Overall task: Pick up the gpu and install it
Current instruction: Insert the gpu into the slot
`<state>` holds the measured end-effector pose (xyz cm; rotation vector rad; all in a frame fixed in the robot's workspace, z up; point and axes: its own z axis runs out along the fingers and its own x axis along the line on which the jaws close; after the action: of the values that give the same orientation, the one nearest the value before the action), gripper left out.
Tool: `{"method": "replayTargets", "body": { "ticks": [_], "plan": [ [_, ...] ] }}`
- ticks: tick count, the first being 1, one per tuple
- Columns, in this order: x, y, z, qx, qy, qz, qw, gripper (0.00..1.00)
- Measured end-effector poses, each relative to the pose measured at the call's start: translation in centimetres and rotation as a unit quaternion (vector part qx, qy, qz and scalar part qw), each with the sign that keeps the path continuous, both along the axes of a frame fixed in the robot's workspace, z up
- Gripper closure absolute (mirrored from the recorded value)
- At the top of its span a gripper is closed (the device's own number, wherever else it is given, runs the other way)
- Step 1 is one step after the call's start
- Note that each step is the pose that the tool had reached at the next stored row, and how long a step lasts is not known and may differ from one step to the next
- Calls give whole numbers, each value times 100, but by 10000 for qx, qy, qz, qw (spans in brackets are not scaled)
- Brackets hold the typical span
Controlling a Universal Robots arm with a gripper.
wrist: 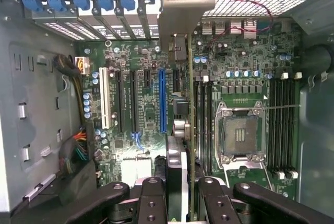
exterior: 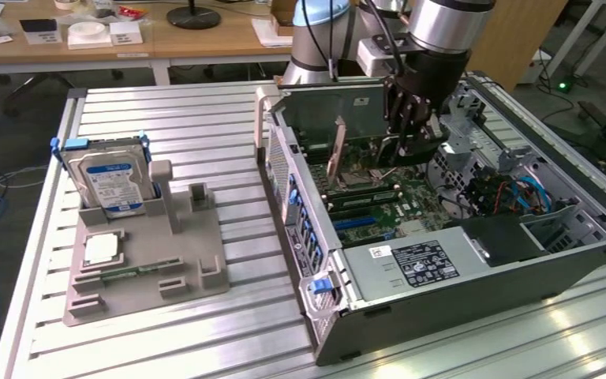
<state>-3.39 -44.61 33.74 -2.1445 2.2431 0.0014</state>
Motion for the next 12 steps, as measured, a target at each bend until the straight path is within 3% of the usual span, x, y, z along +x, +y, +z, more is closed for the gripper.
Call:
{"method": "replayTargets", "body": {
  "ticks": [4,12],
  "plan": [
    [-4,-32,-19,0,1,0,10000,72],
    [-38,-55,-98,1,7,-1,10000,72]
  ]
}}
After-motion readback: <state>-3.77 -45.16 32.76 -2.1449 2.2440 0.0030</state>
